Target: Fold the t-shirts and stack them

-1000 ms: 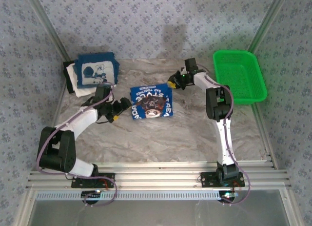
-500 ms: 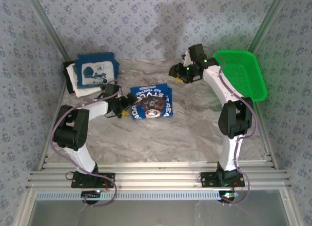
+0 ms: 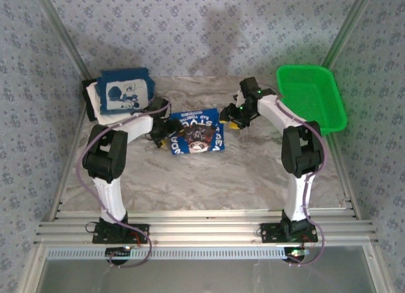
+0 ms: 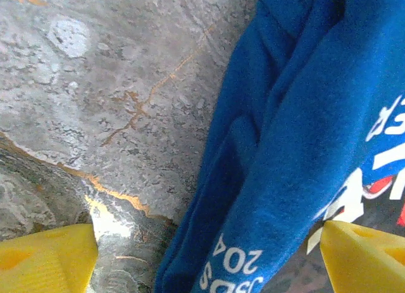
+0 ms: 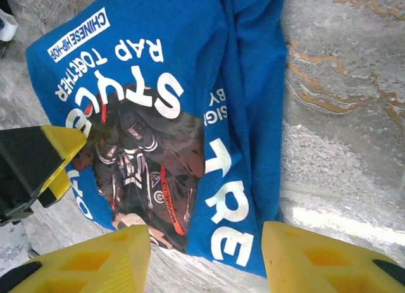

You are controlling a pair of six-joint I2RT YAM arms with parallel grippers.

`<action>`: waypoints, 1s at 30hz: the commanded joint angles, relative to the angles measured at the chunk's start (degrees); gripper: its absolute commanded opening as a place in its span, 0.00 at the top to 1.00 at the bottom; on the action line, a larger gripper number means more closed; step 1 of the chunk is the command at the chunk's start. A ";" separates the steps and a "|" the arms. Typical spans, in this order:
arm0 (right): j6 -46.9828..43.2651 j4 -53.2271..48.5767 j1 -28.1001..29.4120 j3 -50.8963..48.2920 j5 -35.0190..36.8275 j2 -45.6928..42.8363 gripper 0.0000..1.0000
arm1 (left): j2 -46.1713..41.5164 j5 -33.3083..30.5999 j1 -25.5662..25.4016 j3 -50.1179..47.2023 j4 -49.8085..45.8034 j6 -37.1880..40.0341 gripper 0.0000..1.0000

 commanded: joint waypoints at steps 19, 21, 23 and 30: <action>-1.54 -1.95 -4.79 -10.34 -7.27 -19.12 0.48 | 23.32 5.83 -11.96 29.93 -10.03 11.11 0.60; -1.47 -1.44 -4.99 -11.41 -8.27 -20.06 0.47 | 22.48 3.13 -11.85 30.61 -11.81 12.37 0.72; -1.55 -1.12 -5.15 -12.16 -9.75 -20.82 0.46 | 21.26 -0.47 -11.96 32.58 -15.72 14.62 0.83; 1.91 9.09 -7.10 -18.68 -19.16 -27.37 0.12 | 15.54 -17.52 -11.71 42.66 -28.84 27.46 1.00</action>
